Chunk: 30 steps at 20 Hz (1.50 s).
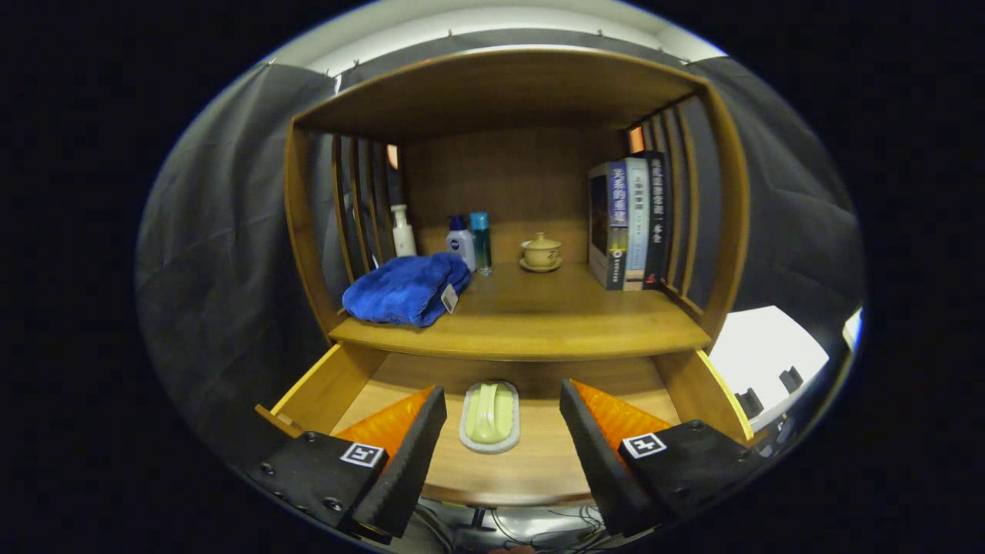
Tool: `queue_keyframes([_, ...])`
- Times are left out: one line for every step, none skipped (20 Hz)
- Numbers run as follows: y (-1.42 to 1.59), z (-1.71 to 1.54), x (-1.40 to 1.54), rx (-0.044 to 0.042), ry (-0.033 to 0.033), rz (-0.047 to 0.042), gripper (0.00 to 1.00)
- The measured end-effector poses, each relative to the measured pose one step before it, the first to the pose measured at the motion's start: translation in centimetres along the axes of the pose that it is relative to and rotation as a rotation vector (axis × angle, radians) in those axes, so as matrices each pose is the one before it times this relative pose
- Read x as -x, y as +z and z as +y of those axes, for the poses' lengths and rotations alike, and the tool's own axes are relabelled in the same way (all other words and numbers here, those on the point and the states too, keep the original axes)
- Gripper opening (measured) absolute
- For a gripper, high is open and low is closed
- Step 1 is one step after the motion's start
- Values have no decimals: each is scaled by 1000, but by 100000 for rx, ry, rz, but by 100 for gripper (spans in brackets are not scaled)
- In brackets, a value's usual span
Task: Pull open the drawer, take out the items inside it, and place them on the countertop above the cabinet.
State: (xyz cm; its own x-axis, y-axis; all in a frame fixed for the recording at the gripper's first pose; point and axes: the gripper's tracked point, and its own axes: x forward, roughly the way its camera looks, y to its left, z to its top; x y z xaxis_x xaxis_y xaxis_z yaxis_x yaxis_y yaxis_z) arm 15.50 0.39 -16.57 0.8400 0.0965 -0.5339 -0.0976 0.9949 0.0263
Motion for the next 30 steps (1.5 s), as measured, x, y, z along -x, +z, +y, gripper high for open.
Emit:
queue_keyframes([223, 153, -1503, 780, -303, 3566, 97])
queue_keyframes([182, 116, -1345, 599, -165, 4039, 97])
queue_keyframes([-332, 182, -1274, 730, -366, 4162, 97])
queue_keyframes([-746, 270, -1218, 262, 62, 4819, 97])
queue_keyframes([-1015, 192, -1219, -738, 801, 6062, 97])
queue_keyframes([-1270, 243, -1106, -1332, 692, 6940, 97])
queue_keyframes([-1330, 393, -1038, -1529, 1032, 6581, 97])
queue_keyframes([-987, 255, -844, -1511, 541, 5183, 97])
queue_keyframes([-459, 31, -835, -1034, 228, 3958, 97])
queue_keyframes([58, 60, -658, -1359, -164, 1816, 97])
queue_keyframes([239, 90, -749, -1236, -256, 956, 97])
queue_keyframes([85, 20, -652, -1252, -301, 883, 97])
queue_keyframes([75, -110, -667, -1231, -702, 1375, 96])
queue_keyframes([3, -180, -444, -1031, -867, 1616, 96])
queue_keyframes([-261, -271, -218, -735, -697, 2066, 94])
queue_keyframes([-156, -118, -297, -671, -273, 1127, 90])
queue_keyframes([-133, -152, -309, 53, -825, 780, 86])
queue_keyframes([96, -82, -266, 323, -616, -309, 79])
queue_keyframes([-268, 391, -104, 721, 1232, 1072, 72])
queue_keyframes([-114, 276, -159, 777, 358, 362, 65])
queue_keyframes([-281, 149, -354, 888, 541, 933, 58])
queue_keyframes([-184, 128, -144, 327, 172, 1005, 50])
queue_keyframes([-150, -458, -185, 30, -2128, 144, 43])
queue_keyframes([340, 30, 143, -1091, 197, -1389, 36])
queue_keyframes([-483, -9, 105, 1159, 58, 1184, 29])
queue_keyframes([-265, -28, 180, 1238, 788, 505, 29])
queue_keyframes([-159, -171, 148, 99, -737, -693, 29])
queue_keyframes([-147, -302, 143, 488, -1186, -445, 26])
queue_keyframes([-104, -196, 483, 475, -271, -211, 23])
queue_keyframes([-17, -46, 622, 32, 196, -247, 24])
